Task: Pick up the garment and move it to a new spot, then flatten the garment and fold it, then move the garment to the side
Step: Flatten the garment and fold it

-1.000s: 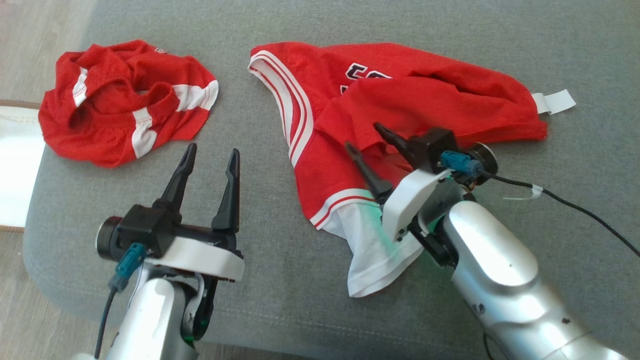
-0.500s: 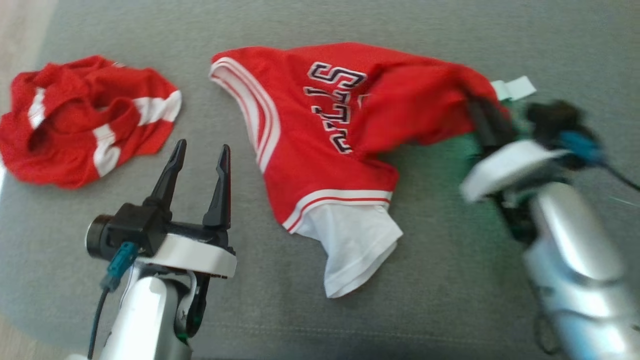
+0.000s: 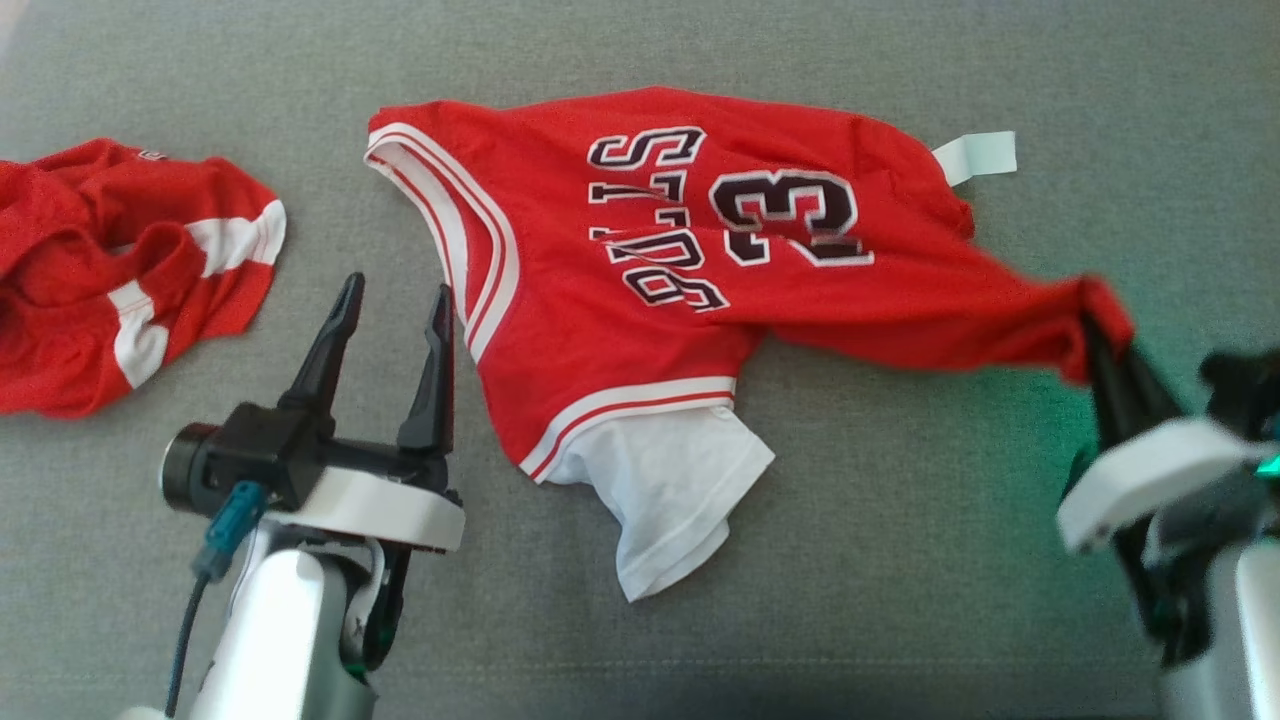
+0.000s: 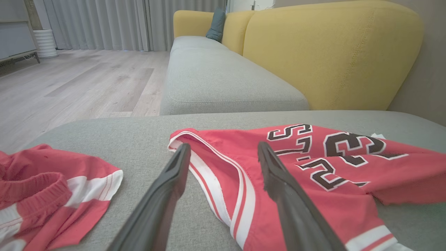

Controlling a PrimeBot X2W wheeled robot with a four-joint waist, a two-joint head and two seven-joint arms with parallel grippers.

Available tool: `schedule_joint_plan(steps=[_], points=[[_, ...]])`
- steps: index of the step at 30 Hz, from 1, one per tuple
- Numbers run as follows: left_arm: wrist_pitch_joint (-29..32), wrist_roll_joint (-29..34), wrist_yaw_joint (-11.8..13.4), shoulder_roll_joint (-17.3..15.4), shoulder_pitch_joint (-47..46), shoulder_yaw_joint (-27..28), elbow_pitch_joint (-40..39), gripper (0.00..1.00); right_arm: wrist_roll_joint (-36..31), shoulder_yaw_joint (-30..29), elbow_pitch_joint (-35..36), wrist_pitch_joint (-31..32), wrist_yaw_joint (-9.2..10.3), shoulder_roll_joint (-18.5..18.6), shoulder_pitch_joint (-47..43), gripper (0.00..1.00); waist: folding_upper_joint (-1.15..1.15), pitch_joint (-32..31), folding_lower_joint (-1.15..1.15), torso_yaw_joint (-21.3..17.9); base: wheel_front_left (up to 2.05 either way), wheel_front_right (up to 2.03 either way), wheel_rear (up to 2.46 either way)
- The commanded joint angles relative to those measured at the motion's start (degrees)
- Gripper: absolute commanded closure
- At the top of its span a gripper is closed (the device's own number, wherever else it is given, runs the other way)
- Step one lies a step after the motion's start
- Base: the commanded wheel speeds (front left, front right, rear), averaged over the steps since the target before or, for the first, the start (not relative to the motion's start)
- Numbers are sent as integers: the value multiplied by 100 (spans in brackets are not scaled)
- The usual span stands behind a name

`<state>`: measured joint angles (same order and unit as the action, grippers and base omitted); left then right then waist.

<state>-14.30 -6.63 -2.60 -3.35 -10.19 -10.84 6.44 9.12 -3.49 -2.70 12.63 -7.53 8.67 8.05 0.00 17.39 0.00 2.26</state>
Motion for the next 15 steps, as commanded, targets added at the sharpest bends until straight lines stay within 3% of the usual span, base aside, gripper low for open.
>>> schedule_joint_plan(steps=[1, 2, 3, 4, 15], points=[[-70, 46, -12, -42, -244, 194, -185, 0, -46, 69, 267, 55, 4, -45, -88, 98, 0, 18, 0, -16, 0, 0, 0], [-70, 51, -16, -42, -246, 201, -182, 0, -37, 36, 334, 103, 4, -109, -197, 54, 0, 30, 0, -30, 0, 0, 0], [-70, 55, -20, -45, -244, 210, -176, 0, -46, 5, 401, 91, 4, -160, -270, 38, 0, 33, 0, -48, 0, 0, 0], [-70, 59, -24, -51, -236, 221, -165, 0, -40, -18, 447, 62, 4, -214, -327, 0, 0, 27, 0, -71, 0, 0, 0], [-70, 106, -23, -152, -66, 328, -155, 0, -91, 177, 991, -649, 4, -269, -292, 0, 0, -180, 0, -273, 0, 0, 0]])
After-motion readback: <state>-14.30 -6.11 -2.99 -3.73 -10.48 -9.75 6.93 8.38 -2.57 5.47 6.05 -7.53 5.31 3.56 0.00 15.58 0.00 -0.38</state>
